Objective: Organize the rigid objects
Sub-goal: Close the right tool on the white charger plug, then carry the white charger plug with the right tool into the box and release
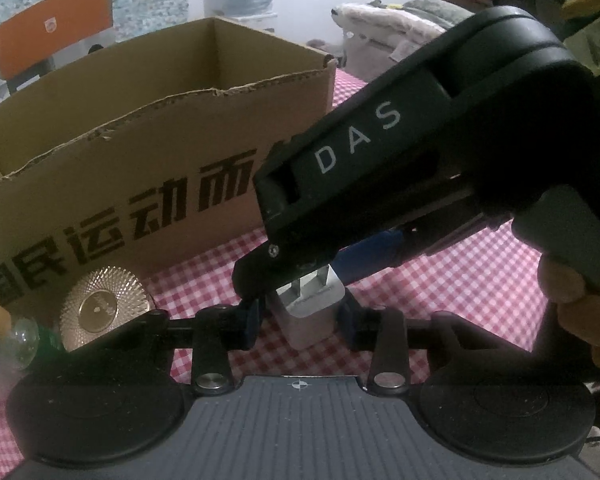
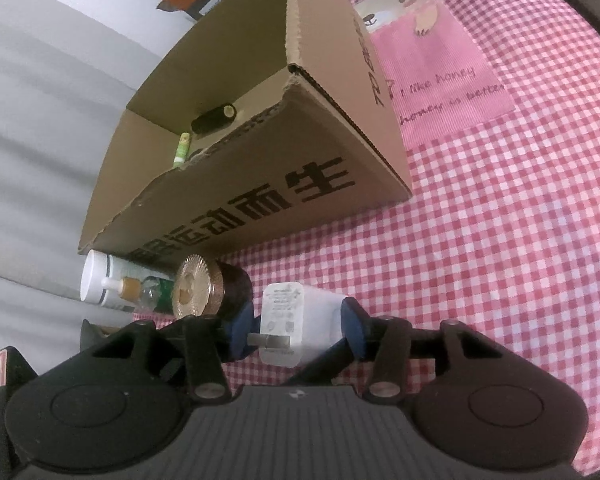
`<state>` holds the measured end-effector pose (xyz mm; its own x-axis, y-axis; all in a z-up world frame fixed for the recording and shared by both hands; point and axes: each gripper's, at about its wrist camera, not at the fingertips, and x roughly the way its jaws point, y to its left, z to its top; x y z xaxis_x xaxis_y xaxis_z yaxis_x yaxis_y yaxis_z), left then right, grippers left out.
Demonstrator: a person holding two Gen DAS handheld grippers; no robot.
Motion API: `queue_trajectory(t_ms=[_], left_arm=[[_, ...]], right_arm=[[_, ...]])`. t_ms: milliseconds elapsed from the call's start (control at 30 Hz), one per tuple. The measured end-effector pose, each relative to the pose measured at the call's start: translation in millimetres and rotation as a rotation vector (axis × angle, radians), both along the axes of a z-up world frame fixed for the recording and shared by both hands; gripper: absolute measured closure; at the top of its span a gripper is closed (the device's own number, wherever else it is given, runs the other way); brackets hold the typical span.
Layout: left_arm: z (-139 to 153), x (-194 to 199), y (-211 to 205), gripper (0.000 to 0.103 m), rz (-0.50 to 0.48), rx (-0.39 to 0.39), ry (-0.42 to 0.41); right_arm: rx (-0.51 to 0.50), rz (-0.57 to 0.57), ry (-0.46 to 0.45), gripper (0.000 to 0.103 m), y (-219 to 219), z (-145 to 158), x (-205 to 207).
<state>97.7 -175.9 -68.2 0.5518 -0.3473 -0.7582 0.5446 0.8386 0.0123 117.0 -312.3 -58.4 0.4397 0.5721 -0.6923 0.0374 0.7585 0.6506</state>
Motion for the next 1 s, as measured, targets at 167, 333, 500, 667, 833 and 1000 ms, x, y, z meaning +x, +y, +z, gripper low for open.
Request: queue_trajectory(t_ms=[167,333,500,667,833,1000], left_arm=[[2.0,-1.0,0.4,0.065,-0.002,0.007,-0.009],[19.4,-15.4,4.3,0.065,-0.002,0.002,-0.044],[59.6,-23.7,12.0,0.065,0.004,-0.006,-0.136],[103.8,-12.7,21.8,0.065,0.03,-0.009,-0.22],[130.3,25.6,29.2,0.065,0.068,-0.009,-0.22],[135.9,82.8,35.9,0.065,0.132,-0.014,-0.13]], right_arm=[[-0.009,0.001,-0.01,0.053,2.7,1.5,-2.0],[-0.01,0.0,-0.038,0.054,5.2,15.6,-13.0],[-0.025,0.016,-0.141,0.053,11.9,58.1,-25.3],[-0.039,0.053,-0.26,0.053,21.9,107.1,-16.9],[-0.032,0.104,-0.292,0.053,31.4,142.2,23.4],[-0.039,0.152,-0.249,0.053,42.0,155.7,89.5]])
